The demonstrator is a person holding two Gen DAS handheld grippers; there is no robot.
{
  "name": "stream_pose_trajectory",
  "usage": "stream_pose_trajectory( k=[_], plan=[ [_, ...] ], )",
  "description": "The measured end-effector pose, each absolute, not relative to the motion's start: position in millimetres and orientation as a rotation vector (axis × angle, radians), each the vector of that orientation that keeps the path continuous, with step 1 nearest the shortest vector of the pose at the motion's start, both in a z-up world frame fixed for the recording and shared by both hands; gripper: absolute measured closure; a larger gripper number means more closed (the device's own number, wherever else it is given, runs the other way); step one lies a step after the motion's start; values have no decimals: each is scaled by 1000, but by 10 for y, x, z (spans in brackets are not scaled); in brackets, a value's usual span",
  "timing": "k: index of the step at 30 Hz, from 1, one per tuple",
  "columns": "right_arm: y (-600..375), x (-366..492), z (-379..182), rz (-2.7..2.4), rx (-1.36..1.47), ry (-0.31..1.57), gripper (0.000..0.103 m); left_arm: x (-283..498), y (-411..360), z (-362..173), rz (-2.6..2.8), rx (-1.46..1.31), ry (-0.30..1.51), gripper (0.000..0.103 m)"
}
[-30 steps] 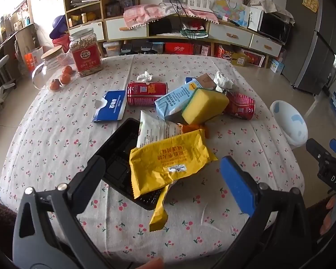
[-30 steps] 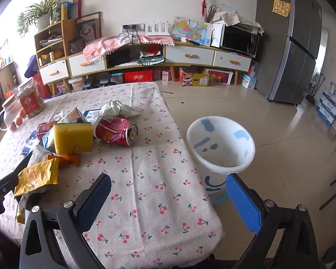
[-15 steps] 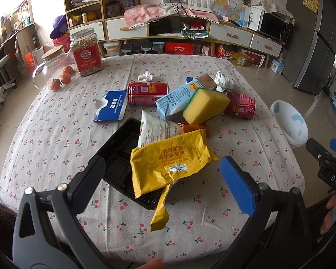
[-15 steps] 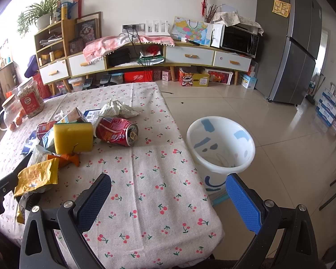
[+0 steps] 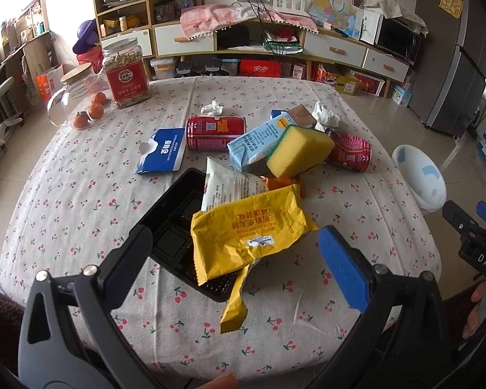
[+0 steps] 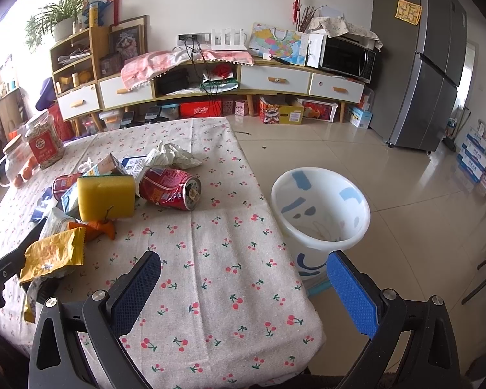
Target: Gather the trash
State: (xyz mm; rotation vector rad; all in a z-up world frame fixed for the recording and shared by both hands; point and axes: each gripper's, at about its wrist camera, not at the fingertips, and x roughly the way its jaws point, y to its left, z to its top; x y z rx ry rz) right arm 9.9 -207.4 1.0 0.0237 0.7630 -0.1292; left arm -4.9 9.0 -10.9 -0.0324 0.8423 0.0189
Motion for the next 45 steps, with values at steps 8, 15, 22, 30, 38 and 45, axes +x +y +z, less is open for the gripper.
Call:
stream_pose_trajectory(
  k=[8, 15, 22, 30, 38, 45],
  plan=[
    [-2071, 102, 9, -130, 24, 763, 0, -3, 97, -78, 22, -34, 832, 1],
    [-2070, 101, 13, -130, 23, 763, 0, -1, 101, -75, 20, -39, 831, 1],
    [-2069, 101, 14, -130, 23, 762, 0, -16, 103, -46, 25, -33, 826, 1],
    [-2057, 97, 6, -130, 21, 758, 0, -6, 91, -46, 22, -35, 842, 1],
    [-2039, 93, 18, -119, 18, 760, 0, 11, 98, -46, 18, -44, 860, 1],
    [-2032, 152, 239, -82, -22, 771, 0, 147, 318, 10, 20, -42, 879, 1]
  ],
)
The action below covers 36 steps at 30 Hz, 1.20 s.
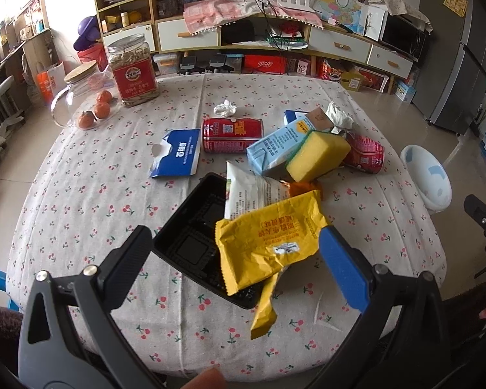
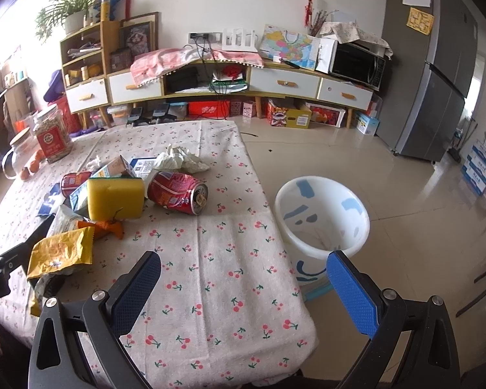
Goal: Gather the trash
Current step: 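Reach the right gripper to the yellow-green sponge and grasp it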
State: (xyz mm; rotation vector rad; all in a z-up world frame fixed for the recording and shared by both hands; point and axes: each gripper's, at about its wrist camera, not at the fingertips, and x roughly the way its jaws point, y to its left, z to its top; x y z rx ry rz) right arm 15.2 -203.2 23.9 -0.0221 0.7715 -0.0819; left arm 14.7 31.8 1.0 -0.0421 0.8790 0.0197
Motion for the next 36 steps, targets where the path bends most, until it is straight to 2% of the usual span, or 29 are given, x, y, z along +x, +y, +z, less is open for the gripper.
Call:
stream_pose_trajectory(
  k=[8, 14, 16, 18, 25, 30, 32, 33, 34, 36],
  plan=[
    [-2018, 476, 399, -4, -20, 863, 0, 426, 651, -14, -55, -54, 987, 1],
    [-1913, 766, 399, 63, -5, 914, 0, 696, 858, -46, -118, -111, 1137, 1],
    [-1861, 838, 386, 74, -12, 920, 0, 801, 910, -69, -140, -134, 1186, 4],
    [-1836, 892, 369, 83, -8, 924, 0, 891, 925, -102, -168, -156, 1213, 14],
    [-1800, 1126, 213, 99, 23, 982, 0, 1093, 756, -377, -260, -165, 1293, 26],
    [-1637, 1273, 206, 130, -9, 1005, 0, 1244, 690, -564, -308, -233, 1328, 42],
    [-1528, 1348, 207, 163, -15, 1015, 0, 1260, 673, -598, -335, -262, 1325, 52],
    [-1479, 1384, 204, 176, -15, 1018, 0, 1264, 663, -614, -349, -276, 1326, 62],
    [-1425, 1421, 196, 190, -16, 1023, 0, 1257, 660, -624, -354, -282, 1326, 66],
    [-1305, 1493, 171, 218, -20, 1036, 0, 1244, 683, -635, -357, -285, 1321, 82]
  ],
)
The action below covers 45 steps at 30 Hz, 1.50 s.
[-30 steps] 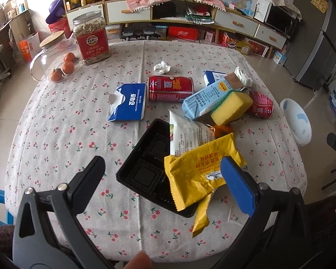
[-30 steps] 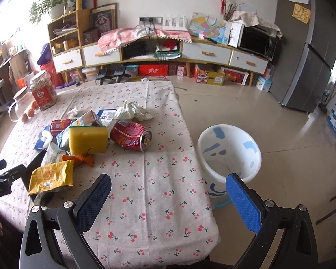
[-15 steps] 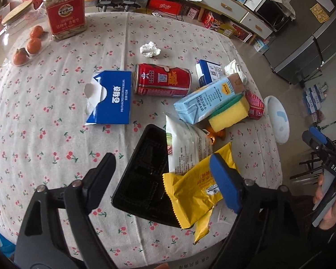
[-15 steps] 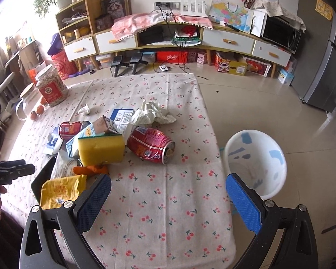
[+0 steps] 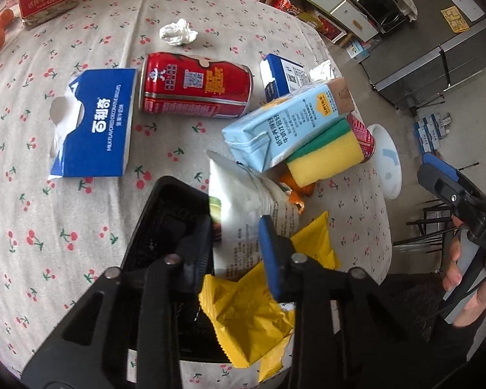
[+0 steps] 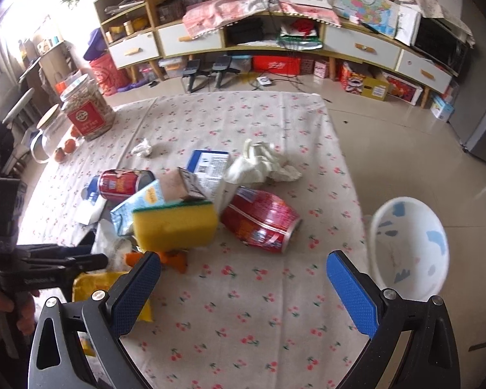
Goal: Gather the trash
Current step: 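Reach the right gripper to the yellow-green sponge and grasp it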
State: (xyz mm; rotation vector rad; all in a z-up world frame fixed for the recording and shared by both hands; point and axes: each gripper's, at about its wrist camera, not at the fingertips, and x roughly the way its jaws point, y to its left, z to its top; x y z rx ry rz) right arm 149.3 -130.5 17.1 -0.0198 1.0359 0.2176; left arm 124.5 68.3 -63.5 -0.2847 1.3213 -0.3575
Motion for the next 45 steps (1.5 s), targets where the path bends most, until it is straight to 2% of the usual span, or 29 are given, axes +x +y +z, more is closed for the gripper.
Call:
stream_pose_trajectory(
  k=[6, 20, 30, 33, 35, 36, 38, 45],
  plan=[
    [-1050, 1685, 16, 279, 23, 1077, 0, 1157, 797, -454, -377, -322, 1239, 96],
    [-930, 1907, -131, 300, 164, 1136, 0, 1067, 1094, -73, -320, -354, 1034, 99],
    [-882, 1969, -339, 260, 215, 1186, 1, 1031, 1187, -40, -275, -334, 977, 99],
    [-956, 1936, -460, 276, 287, 1228, 9, 1031, 1202, -66, -262, -327, 979, 99],
    [-990, 1909, -549, 306, 343, 1259, 24, 1011, 1207, -79, -260, -326, 983, 99],
    [-1005, 1900, -564, 322, 371, 1263, 27, 1011, 1200, -85, -259, -324, 984, 99],
    [-1034, 1880, -567, 348, 411, 1260, 41, 1005, 1185, -98, -256, -319, 987, 99],
    [-1127, 1776, -408, 384, 423, 1212, 58, 957, 1162, -117, -245, -308, 987, 99]
  ],
)
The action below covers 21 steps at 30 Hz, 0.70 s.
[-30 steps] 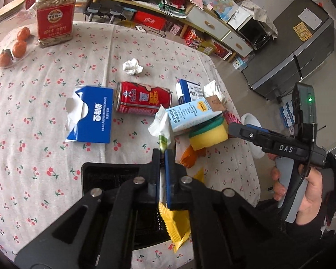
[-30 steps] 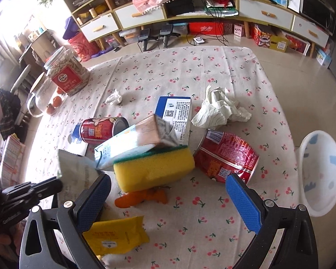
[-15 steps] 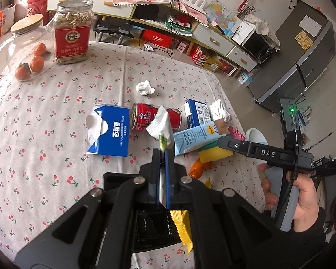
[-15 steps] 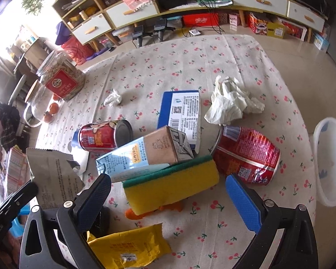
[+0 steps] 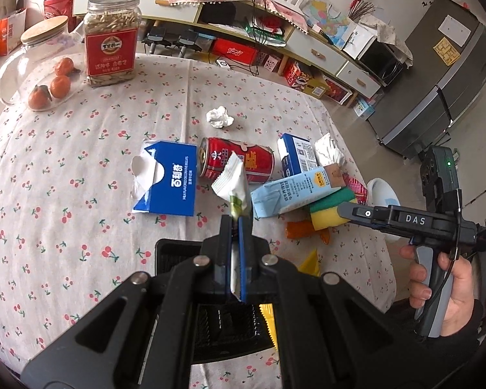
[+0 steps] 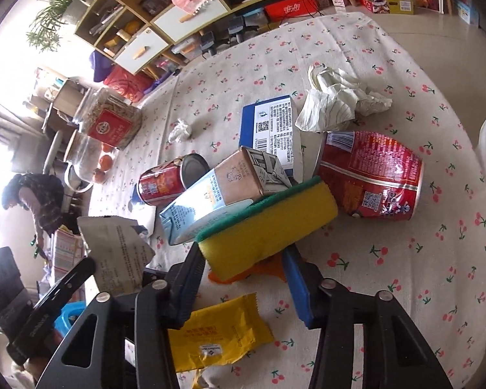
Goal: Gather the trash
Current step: 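Reach the right gripper to the yellow-green sponge and grasp it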
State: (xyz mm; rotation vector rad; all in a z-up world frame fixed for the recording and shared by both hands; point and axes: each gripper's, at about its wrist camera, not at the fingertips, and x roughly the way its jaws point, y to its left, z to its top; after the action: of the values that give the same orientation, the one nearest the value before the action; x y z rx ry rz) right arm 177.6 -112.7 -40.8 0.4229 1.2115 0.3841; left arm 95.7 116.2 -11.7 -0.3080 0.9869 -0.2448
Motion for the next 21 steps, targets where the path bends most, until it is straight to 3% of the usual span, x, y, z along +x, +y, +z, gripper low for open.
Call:
stream_pose_trajectory(
  k=[13, 15, 17, 21],
  plan=[
    [-1469, 1531, -158, 474, 498, 1120, 62, 897, 1160, -68, -243, -300, 964, 99],
    [-1545, 1527, -183, 386, 448, 1134, 54, 901, 1153, -76, -243, -299, 968, 99],
    [-1610, 1525, -202, 278, 373, 1138, 36, 903, 1140, -79, -243, -299, 971, 99],
    [-1712, 1492, -160, 222, 332, 1113, 36, 909, 1117, -77, -246, -296, 972, 99]
  ],
)
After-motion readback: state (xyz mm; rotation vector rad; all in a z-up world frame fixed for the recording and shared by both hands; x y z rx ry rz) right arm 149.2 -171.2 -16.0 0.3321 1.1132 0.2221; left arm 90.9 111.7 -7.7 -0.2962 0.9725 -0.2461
